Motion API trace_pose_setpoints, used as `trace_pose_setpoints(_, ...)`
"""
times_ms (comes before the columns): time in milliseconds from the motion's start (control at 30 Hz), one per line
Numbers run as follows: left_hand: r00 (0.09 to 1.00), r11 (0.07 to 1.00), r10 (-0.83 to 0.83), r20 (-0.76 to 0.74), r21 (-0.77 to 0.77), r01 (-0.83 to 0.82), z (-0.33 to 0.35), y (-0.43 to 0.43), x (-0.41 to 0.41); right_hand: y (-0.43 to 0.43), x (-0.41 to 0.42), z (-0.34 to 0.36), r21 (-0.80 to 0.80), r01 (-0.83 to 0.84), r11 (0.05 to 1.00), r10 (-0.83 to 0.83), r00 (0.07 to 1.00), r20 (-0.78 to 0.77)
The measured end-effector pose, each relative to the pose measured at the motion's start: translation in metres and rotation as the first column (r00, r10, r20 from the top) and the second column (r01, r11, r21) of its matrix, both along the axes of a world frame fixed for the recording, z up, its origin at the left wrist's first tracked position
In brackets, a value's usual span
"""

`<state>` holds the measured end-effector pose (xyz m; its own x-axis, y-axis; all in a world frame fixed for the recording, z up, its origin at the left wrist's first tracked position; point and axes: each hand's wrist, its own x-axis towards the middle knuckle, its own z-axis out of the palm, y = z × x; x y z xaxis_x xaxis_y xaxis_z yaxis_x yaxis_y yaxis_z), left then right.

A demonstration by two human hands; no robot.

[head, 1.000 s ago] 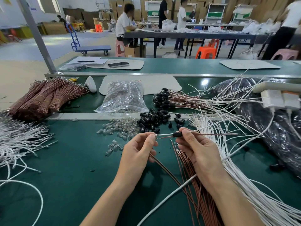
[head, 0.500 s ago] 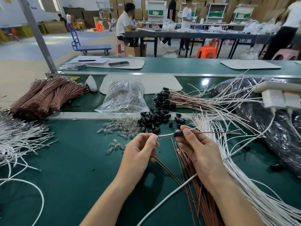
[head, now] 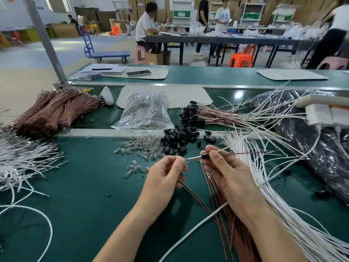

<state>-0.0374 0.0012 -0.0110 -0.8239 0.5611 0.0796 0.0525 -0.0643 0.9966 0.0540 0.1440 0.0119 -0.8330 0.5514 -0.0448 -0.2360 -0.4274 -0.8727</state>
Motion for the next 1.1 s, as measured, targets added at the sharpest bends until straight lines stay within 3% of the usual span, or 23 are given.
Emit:
trace_pose_setpoints(467,0.983,0.999,0.043,-0.177,-0.009,-0.045,0.001,0.003,0.012,-0.009,-0.002,-0.006,0.108,-0.121,0.987,0.116,0.992,0.055)
trace_pose_setpoints(1100,0.989,1.0,-0.009,-0.148,-0.021,0.006,0.002,0.002,0.012,-0.011,0.0,-0.003,0.235,-0.061,0.97,0.039,0.995,0.097)
